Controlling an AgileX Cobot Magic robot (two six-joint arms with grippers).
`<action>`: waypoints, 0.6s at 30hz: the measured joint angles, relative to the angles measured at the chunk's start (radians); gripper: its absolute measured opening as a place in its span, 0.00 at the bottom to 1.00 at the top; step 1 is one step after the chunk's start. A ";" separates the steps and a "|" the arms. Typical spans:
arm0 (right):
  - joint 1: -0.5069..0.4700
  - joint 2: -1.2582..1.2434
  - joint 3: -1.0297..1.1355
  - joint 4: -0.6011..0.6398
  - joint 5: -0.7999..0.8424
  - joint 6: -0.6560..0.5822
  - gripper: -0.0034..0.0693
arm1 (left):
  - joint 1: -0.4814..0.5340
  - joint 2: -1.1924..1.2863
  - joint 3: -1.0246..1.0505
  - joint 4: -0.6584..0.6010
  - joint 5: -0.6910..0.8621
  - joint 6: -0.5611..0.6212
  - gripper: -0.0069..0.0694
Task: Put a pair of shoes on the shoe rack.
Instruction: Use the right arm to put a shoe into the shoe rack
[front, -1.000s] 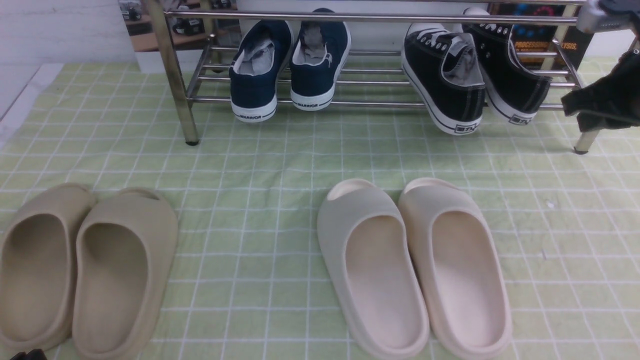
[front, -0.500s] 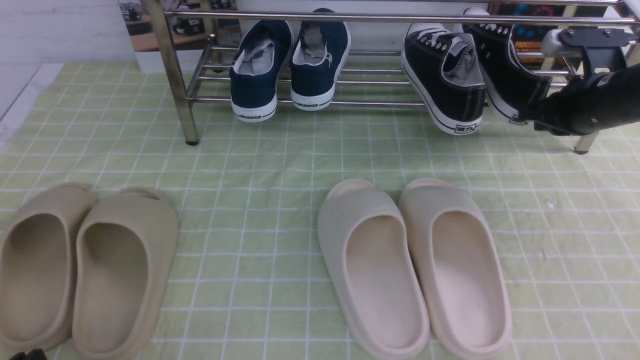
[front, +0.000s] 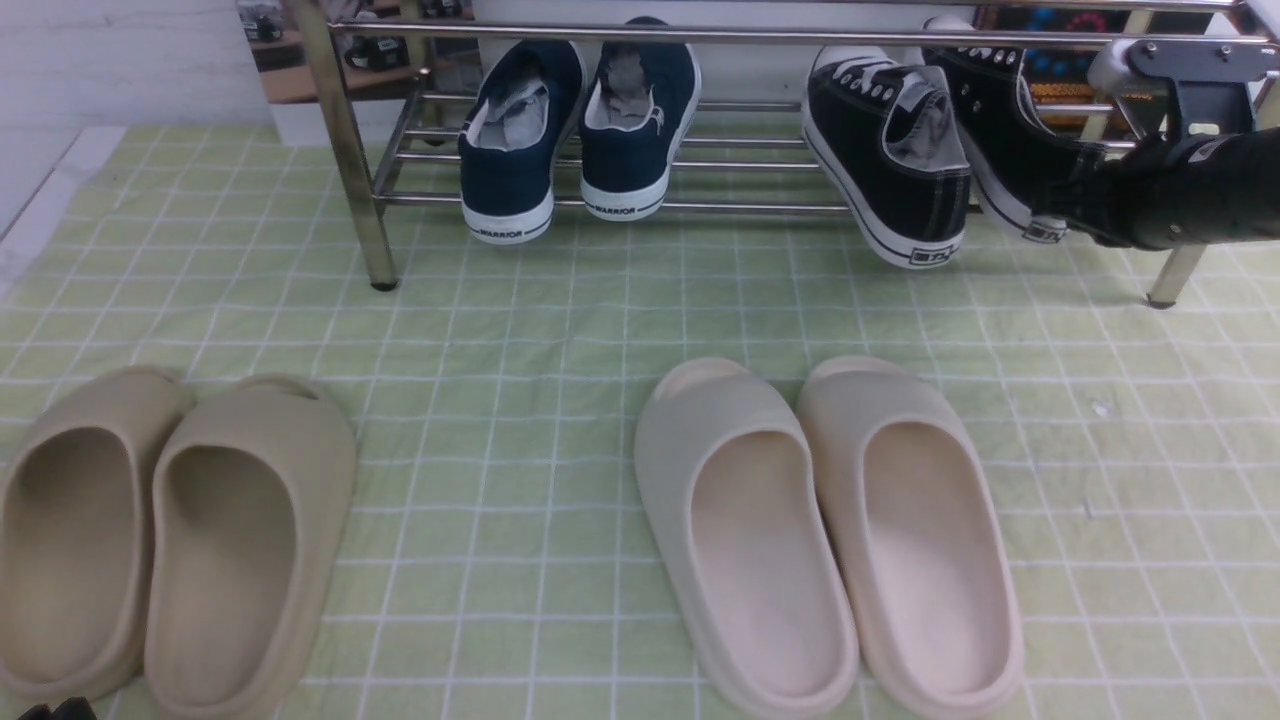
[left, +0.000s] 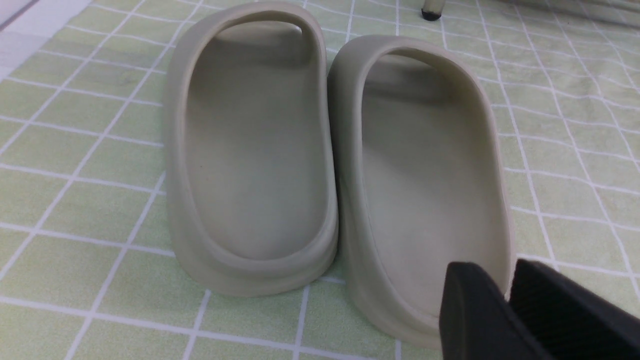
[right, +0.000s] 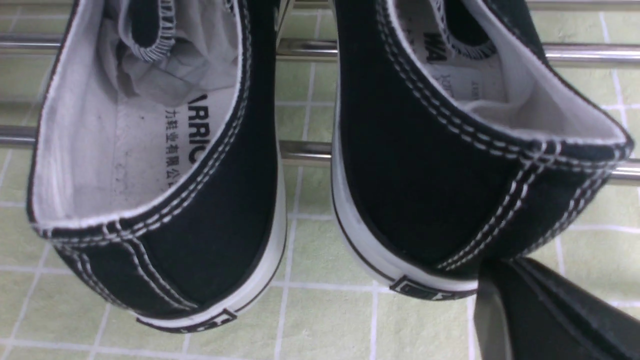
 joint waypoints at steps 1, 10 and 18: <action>0.000 0.000 0.000 -0.004 0.000 -0.003 0.04 | 0.000 0.000 0.000 0.000 0.000 0.000 0.27; 0.000 -0.060 0.000 -0.029 -0.034 -0.026 0.04 | 0.000 0.000 0.000 0.000 0.000 0.000 0.27; 0.008 -0.139 0.001 -0.022 0.194 -0.028 0.04 | 0.000 0.000 0.000 0.000 0.000 0.000 0.28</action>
